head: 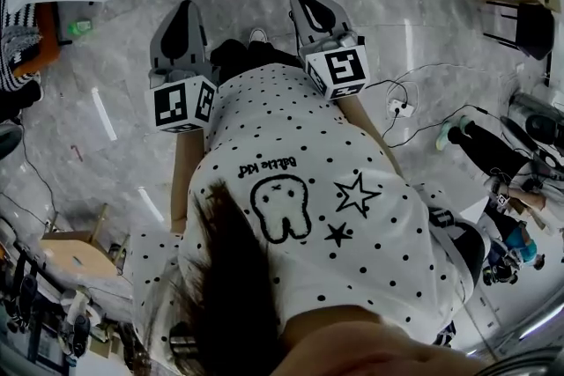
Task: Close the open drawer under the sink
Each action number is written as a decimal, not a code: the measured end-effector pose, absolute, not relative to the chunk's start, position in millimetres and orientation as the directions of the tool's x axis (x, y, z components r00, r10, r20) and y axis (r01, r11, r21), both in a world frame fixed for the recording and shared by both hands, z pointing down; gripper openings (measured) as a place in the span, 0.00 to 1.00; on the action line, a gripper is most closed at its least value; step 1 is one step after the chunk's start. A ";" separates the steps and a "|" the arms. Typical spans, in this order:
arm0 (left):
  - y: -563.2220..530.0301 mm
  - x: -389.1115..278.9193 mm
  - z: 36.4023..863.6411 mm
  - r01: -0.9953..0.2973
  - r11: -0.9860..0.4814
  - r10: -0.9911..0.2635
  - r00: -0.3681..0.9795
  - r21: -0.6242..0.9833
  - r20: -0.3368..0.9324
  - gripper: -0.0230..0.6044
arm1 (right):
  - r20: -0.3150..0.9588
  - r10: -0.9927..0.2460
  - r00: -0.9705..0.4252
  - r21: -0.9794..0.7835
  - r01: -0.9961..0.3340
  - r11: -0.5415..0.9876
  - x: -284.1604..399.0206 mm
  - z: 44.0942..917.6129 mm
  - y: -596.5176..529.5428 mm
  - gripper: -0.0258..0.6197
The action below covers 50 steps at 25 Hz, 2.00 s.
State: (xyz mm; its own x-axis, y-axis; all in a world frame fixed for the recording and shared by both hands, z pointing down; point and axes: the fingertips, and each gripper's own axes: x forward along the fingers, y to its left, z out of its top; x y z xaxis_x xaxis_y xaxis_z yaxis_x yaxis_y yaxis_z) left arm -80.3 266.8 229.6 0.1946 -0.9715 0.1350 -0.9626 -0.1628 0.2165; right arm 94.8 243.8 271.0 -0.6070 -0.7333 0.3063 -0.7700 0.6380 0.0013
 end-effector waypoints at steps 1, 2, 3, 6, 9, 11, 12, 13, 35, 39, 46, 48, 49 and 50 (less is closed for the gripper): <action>262.8 -76.3 230.5 -0.963 -0.160 -0.972 0.192 0.218 0.137 0.05 | 0.309 -0.731 -0.608 -0.002 -0.769 0.639 99.7 272.3 239.8 0.06; 259.0 -72.7 232.0 -0.963 -0.158 -0.971 0.192 0.219 0.141 0.05 | 0.312 -0.730 -0.608 -0.005 -0.770 0.638 104.1 274.0 236.0 0.06; 255.7 -70.1 233.8 -0.963 -0.158 -0.971 0.192 0.219 0.145 0.05 | 0.315 -0.730 -0.607 -0.008 -0.771 0.637 107.6 275.6 232.7 0.06; 246.7 -66.2 237.6 -0.962 -0.162 -0.968 0.199 0.219 0.155 0.05 | 0.317 -0.734 -0.601 -0.015 -0.777 0.630 113.1 277.9 224.1 0.06; 233.8 -70.2 241.9 -0.960 -0.169 -0.965 0.207 0.225 0.159 0.05 | 0.324 -0.736 -0.595 -0.019 -0.782 0.623 109.1 282.3 213.4 0.06; 218.2 -84.7 251.2 -0.956 -0.175 -0.962 0.217 0.237 0.165 0.05 | 0.337 -0.736 -0.588 -0.020 -0.786 0.618 94.2 291.6 200.1 0.06; 209.1 -94.1 256.7 -0.954 -0.178 -0.960 0.222 0.242 0.169 0.05 | 0.346 -0.736 -0.582 -0.019 -0.788 0.615 85.1 297.2 192.0 0.06; 201.6 -101.1 260.1 -0.953 -0.181 -0.959 0.226 0.245 0.171 0.05 | 0.353 -0.738 -0.576 -0.018 -0.792 0.610 78.7 301.2 184.8 0.06; 115.2 -148.6 223.1 -0.941 -0.276 -0.946 0.302 0.197 0.115 0.05 | 0.287 -0.850 -0.442 -0.027 -0.891 0.454 45.9 273.7 108.2 0.06; 116.6 -150.7 218.6 -0.943 -0.273 -0.948 0.298 0.192 0.115 0.05 | 0.291 -0.850 -0.440 -0.030 -0.892 0.451 44.3 271.6 106.9 0.06; 118.8 -161.3 221.5 -0.952 -0.228 -0.954 0.261 0.205 0.150 0.05 | 0.301 -0.850 -0.433 -0.027 -0.894 0.446 44.2 268.2 106.6 0.06; 119.4 -161.6 219.0 -0.950 -0.227 -0.953 0.262 0.213 0.153 0.05 | 0.307 -0.848 -0.432 -0.026 -0.895 0.446 44.3 268.3 108.0 0.06; 119.7 -161.0 217.4 -0.949 -0.229 -0.952 0.264 0.215 0.153 0.05 | 0.311 -0.847 -0.432 -0.025 -0.894 0.447 44.7 268.6 109.1 0.06; 119.8 -160.6 216.2 -0.949 -0.231 -0.952 0.266 0.216 0.151 0.05 | 0.315 -0.846 -0.430 -0.026 -0.895 0.446 45.4 269.3 110.2 0.06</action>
State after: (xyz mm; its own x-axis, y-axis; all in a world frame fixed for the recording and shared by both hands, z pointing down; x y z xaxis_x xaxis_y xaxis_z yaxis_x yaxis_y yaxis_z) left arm -160.6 119.8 216.2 0.2663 -0.9520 0.1508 -0.9487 -0.2312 0.2156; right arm 45.4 110.2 269.3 -0.4305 -0.8458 0.3151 -0.8947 0.4458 -0.0256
